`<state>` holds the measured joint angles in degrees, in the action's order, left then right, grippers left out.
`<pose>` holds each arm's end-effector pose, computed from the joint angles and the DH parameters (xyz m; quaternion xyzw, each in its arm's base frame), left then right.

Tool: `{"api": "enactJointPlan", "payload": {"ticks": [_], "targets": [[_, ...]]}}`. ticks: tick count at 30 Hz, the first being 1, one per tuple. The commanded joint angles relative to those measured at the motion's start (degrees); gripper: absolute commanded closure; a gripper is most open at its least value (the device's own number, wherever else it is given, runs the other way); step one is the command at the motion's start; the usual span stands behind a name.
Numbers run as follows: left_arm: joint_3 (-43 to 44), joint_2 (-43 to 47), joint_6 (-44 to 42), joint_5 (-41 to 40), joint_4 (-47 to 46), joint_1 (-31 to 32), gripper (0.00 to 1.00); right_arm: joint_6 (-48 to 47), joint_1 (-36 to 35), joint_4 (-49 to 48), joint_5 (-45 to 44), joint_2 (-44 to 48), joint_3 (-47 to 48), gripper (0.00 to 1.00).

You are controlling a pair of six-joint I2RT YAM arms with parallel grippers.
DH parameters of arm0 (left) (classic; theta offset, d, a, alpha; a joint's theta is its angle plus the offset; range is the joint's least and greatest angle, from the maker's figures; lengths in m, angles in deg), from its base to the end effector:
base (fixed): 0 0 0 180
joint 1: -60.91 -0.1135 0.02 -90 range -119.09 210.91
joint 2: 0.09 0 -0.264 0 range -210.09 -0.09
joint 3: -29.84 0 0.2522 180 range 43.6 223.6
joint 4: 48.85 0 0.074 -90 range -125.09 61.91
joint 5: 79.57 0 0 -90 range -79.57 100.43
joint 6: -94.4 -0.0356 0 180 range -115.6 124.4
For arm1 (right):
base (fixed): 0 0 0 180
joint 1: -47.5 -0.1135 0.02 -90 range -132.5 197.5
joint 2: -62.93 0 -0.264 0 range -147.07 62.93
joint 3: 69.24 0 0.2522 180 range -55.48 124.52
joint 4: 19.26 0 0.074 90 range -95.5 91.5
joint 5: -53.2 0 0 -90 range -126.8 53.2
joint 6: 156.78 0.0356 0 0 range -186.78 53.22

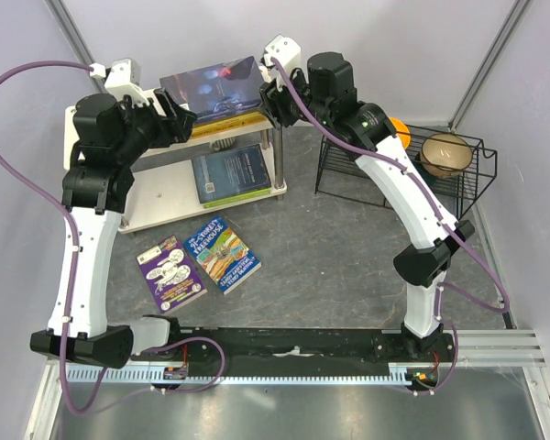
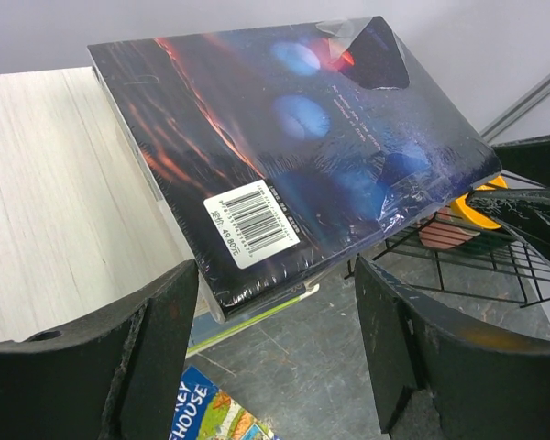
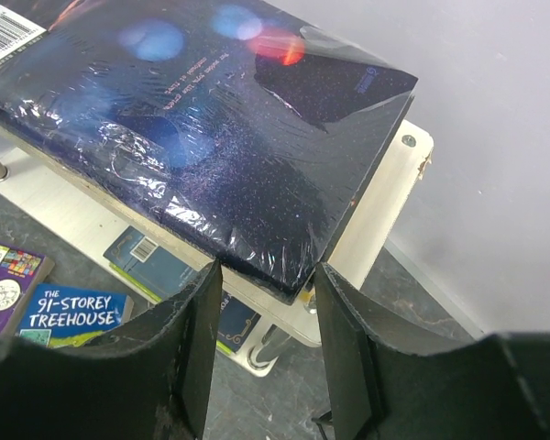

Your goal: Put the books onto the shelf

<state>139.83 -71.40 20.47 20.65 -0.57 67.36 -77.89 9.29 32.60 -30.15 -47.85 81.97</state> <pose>0.2376 -0.0332 0.5030 -0.0065 0.7629 -0.1923 0.6172 0.3218 0.2586 0.5022 -0.3558 0.6869 0.1917 0.6040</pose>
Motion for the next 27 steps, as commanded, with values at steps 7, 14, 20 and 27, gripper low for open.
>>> {"api": "enactJointPlan", "payload": {"ticks": [7, 14, 20, 27], "targets": [[4.7, -2.8, 1.8, 0.4, -3.2, -0.2, 0.25, 1.2, 0.2, -3.1, 0.4, -1.3, 3.1, 0.48], [4.6, -3.0, 1.7, 0.2, -3.3, -0.3, 0.25, 1.4, 0.2, -3.5, 0.2, -1.5, 3.3, 0.48], [4.7, -3.0, 1.4, 0.0, -3.3, -0.4, 0.25, 1.4, 0.3, -3.7, -0.9, -2.2, 3.8, 0.48], [4.8, -2.8, 1.7, 0.0, -3.2, -0.5, 0.25, 1.4, 0.6, -3.9, -2.0, -2.3, 4.1, 0.49]]}}
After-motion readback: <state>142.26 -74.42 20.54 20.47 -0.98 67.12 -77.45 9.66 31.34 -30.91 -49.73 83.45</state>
